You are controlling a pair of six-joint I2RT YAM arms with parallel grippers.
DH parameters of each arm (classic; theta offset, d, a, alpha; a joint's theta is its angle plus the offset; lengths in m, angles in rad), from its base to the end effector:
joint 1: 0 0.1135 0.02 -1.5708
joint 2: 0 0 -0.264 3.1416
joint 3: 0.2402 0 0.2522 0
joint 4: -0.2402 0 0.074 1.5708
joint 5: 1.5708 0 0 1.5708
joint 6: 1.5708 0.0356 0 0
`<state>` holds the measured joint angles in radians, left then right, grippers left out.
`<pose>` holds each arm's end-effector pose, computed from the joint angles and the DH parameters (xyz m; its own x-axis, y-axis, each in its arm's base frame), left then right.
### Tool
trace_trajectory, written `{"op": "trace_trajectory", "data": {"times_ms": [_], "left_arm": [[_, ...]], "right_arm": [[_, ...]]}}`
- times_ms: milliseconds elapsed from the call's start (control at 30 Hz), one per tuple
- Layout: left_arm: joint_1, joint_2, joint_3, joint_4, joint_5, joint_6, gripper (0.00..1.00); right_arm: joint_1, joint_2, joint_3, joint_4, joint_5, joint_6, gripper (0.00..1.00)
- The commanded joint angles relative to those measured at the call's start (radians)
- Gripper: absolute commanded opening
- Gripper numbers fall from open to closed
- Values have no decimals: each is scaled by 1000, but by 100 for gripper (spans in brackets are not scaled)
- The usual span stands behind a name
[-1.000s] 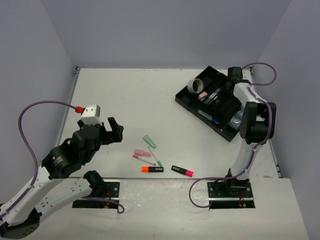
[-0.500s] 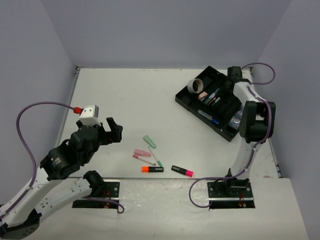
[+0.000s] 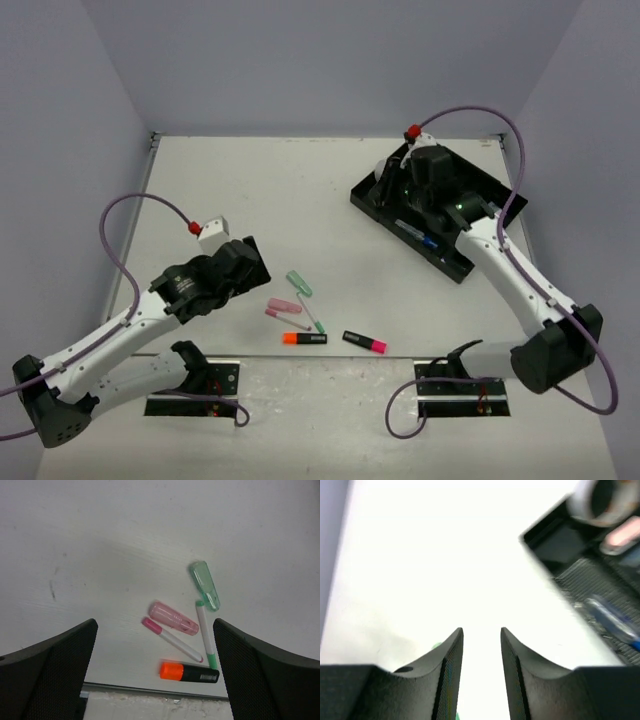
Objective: Sort the stationery into containers
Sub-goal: Pick up the pen from the center of the board.
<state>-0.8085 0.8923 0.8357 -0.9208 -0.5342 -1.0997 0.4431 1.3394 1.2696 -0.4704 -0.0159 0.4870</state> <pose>0.1241 -0.1038 0.2783 -0.6393 -0.4410 -0.6299 -0.3169 0.8975 -0.3067 0.2726 0.1300 0.3569 -0.6170 0.2251 -0.7541 -0.1723 0.8963 0.4086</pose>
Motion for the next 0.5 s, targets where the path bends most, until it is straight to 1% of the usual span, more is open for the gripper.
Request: {"op": "trace_trajectory", "data": {"times_ms": [0,67,133,233,300,333,400,467], "left_arm": [[-4,-12,-92,94,102,-257,100],[-4,-18,-104,82,74,-305,100],[-3,-34,-100,73,43,-309,100],[-4,-75,-87,73,6,-270,100],[-3,-104,-77,88,-11,-212,100],[-4,-118,-74,109,-15,-159,100],[-3,-147,-73,141,-14,-84,100],[-4,-210,-71,175,-10,-2,100]], "right_arm": [[138,-29,-181,39,-160,-22,37],[250,-15,-204,38,-145,-7,37],[402,32,-175,-29,-42,2,37],[546,108,-156,-88,115,41,38],[595,160,-153,-104,153,67,38],[615,185,-150,-111,162,77,38],[646,237,-144,-111,149,76,38],[674,303,-129,-113,134,73,38]]}}
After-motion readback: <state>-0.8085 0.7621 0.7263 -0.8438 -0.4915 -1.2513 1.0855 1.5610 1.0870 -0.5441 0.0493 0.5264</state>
